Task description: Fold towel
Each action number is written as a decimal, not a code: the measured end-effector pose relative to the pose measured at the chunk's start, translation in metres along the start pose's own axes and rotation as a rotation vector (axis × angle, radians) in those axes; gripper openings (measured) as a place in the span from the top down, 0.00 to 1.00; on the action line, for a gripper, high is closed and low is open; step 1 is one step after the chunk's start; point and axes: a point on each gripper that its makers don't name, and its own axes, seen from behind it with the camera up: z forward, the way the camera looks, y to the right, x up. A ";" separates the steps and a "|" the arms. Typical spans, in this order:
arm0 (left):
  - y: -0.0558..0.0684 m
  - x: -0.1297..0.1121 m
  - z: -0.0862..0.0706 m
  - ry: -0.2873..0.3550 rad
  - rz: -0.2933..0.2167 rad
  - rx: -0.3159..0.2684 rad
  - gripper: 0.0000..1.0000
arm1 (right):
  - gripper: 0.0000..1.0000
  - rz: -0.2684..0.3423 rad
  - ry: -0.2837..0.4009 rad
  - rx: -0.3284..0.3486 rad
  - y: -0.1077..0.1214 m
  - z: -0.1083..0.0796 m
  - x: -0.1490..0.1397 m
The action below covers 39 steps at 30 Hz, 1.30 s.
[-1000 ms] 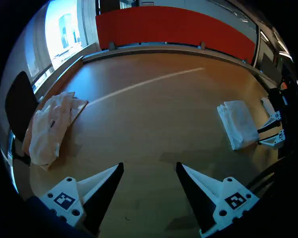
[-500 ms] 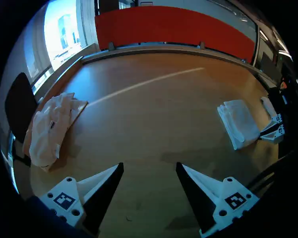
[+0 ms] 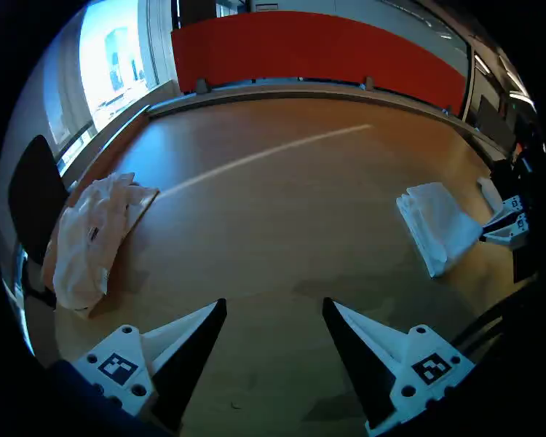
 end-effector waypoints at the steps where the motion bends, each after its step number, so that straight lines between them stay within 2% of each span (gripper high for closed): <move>1: 0.000 0.001 0.000 0.002 0.000 0.000 0.02 | 0.95 -0.002 0.012 -0.003 0.001 -0.003 0.006; 15: 0.008 0.009 0.001 0.018 -0.003 -0.005 0.02 | 0.95 -0.031 0.148 -0.024 0.014 -0.036 0.079; 24: 0.011 0.013 -0.001 0.028 -0.004 -0.006 0.02 | 0.95 -0.020 0.204 -0.051 0.027 -0.053 0.103; 33: 0.016 0.021 -0.001 0.044 -0.001 -0.014 0.02 | 0.95 0.006 0.245 -0.106 0.054 -0.079 0.122; 39: 0.021 0.028 0.000 0.054 0.005 -0.022 0.02 | 0.95 0.022 0.261 -0.142 0.072 -0.096 0.124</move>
